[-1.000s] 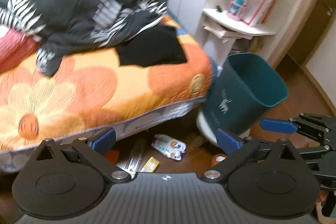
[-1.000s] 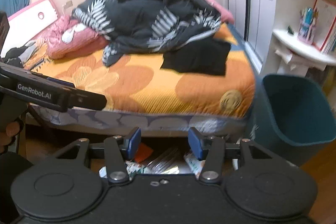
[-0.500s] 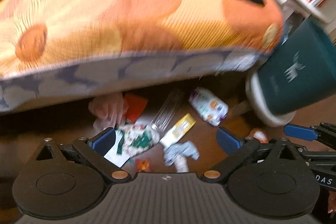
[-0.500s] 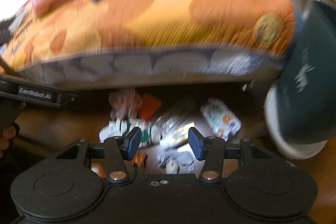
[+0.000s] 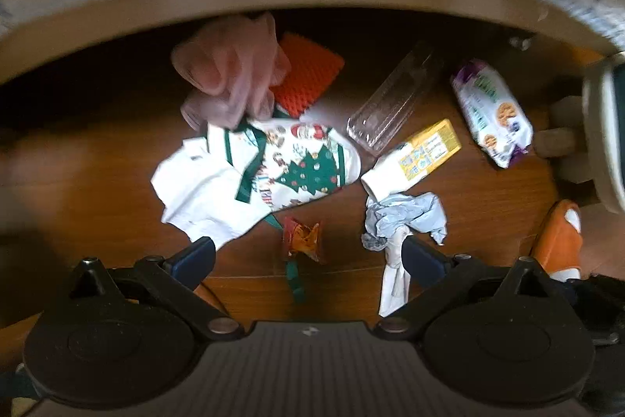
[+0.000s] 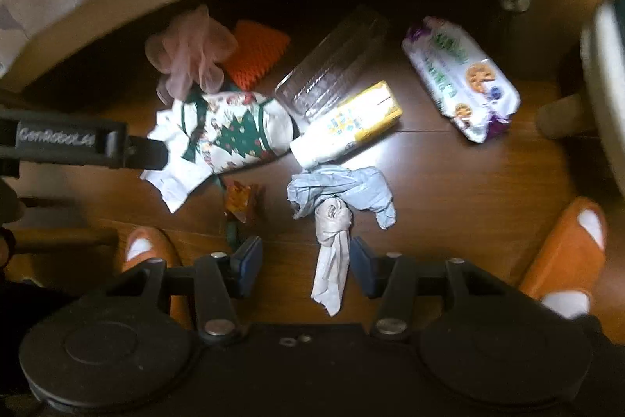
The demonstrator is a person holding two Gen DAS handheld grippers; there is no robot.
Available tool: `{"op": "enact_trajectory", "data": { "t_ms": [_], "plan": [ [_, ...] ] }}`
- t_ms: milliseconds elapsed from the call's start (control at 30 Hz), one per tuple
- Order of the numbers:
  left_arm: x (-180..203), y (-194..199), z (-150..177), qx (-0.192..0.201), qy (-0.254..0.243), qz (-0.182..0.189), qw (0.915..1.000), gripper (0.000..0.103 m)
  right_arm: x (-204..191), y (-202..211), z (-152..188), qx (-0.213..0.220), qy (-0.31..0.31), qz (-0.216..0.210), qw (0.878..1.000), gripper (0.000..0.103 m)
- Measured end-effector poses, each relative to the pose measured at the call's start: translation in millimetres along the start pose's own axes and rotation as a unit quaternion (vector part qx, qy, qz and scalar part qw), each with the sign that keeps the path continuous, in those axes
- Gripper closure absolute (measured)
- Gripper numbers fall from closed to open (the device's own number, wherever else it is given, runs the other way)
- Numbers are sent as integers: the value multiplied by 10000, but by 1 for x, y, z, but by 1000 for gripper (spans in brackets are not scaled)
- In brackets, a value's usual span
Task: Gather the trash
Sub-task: 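Move both tools back down under the bed toward the remaining trash, then grasp the white sock with right gripper while left grasps the red snack wrapper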
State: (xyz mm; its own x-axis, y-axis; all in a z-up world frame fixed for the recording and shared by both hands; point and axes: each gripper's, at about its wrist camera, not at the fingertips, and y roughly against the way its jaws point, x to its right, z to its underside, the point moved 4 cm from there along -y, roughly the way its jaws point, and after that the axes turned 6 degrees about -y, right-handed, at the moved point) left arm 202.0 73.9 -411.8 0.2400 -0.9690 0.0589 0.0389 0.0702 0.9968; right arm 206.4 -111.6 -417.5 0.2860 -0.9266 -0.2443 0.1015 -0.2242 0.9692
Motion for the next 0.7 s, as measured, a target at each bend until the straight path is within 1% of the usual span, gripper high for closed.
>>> {"op": "enact_trajectory", "data": {
  "t_ms": [133,233,400,500,700],
  "plan": [
    [0,-50,-4,-423,82,-26,9991,1,0,-41,-1,-127,477,119,9987,54],
    [-2,-84,-5,-814,269,22,9963,1,3,-69,1,-309,604,156,9976,56],
    [-11,-132,-1,-1274,490,38,9906,1,14,-110,-5,-676,354,173,9969,56],
    [-14,-153,0,-1447,609,68,9876,2,21,-127,-6,-865,80,77,9962,56],
    [-11,-185,3,-1692,517,117,9842,7,33,-152,-5,-1008,-125,52,9948,56]
  ]
}}
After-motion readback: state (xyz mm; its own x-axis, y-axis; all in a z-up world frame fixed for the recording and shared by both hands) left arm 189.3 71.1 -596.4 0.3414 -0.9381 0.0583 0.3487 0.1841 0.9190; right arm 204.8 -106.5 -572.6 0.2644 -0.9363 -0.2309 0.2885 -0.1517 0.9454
